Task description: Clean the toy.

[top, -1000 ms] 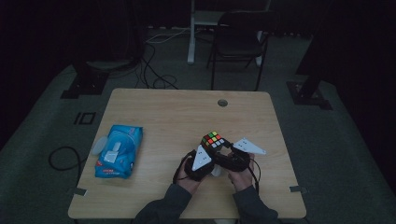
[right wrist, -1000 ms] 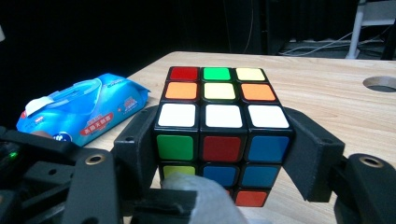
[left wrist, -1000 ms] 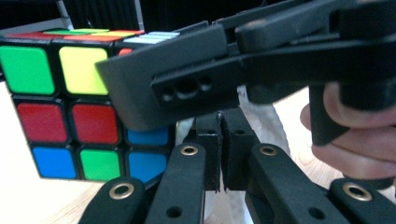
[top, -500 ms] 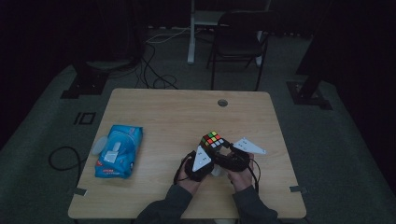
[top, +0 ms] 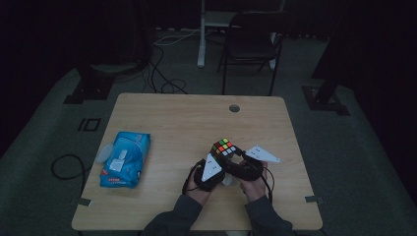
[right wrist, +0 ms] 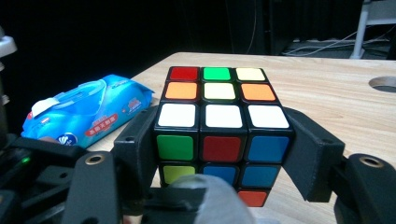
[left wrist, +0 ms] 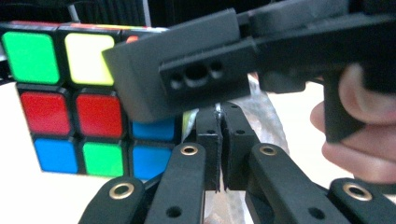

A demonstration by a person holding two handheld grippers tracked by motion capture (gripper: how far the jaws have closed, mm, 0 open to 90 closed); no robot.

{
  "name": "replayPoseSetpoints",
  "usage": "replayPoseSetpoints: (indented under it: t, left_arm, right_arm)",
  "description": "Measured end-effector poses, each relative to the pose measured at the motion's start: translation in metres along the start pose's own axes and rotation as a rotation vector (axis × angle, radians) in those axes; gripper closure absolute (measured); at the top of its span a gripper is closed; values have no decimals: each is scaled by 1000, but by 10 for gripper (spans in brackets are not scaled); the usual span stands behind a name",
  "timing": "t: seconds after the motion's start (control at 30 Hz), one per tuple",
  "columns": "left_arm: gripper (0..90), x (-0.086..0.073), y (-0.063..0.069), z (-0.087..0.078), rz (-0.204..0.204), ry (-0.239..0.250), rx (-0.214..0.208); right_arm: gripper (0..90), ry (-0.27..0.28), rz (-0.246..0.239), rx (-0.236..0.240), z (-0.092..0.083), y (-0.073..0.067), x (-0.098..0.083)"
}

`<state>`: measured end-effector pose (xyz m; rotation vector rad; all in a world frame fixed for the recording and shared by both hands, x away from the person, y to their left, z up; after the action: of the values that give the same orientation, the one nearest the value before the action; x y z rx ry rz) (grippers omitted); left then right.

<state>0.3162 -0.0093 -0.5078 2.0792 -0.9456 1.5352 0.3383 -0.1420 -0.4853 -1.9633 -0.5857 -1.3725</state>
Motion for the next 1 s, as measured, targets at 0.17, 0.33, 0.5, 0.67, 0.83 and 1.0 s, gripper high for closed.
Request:
replayPoseSetpoints:
  t: [0.17, 0.33, 0.5, 0.67, 0.83, 1.0]
  left_arm:
    - [878, 0, 0, -6, 16, 0, 3]
    - [878, 0, -2, -8, 18, -1, 9]
    - [878, 0, -2, -6, 9, 4, 11]
    - [878, -1, -2, -4, 2, 3, 12]
    - [878, -1, -1, -1, -1, 7, 11]
    - [877, 1, 2, 2, 8, 7, 0]
  right_arm:
    - [349, 14, 11, -15, -4, 5, 3]
    - [349, 21, 13, -23, -6, 7, 4]
    - [349, 16, 13, -31, -5, 5, 3]
    - [349, 12, 27, -41, -4, 7, 2]
    - [348, 12, 35, -50, -5, 9, 2]
    - [349, 9, 45, -39, -5, 10, 1]
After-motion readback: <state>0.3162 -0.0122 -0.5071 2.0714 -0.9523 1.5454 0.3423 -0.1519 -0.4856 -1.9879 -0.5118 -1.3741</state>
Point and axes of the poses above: each handheld gripper's, and its own axes: z roughly forward along the jaws, x roughly out of its top, y roughly to its right, the point moved 3 cm from there along z, roughly forward along the jaws, and after that the axes turned 6 degrees about x, right-handed, at the moved point
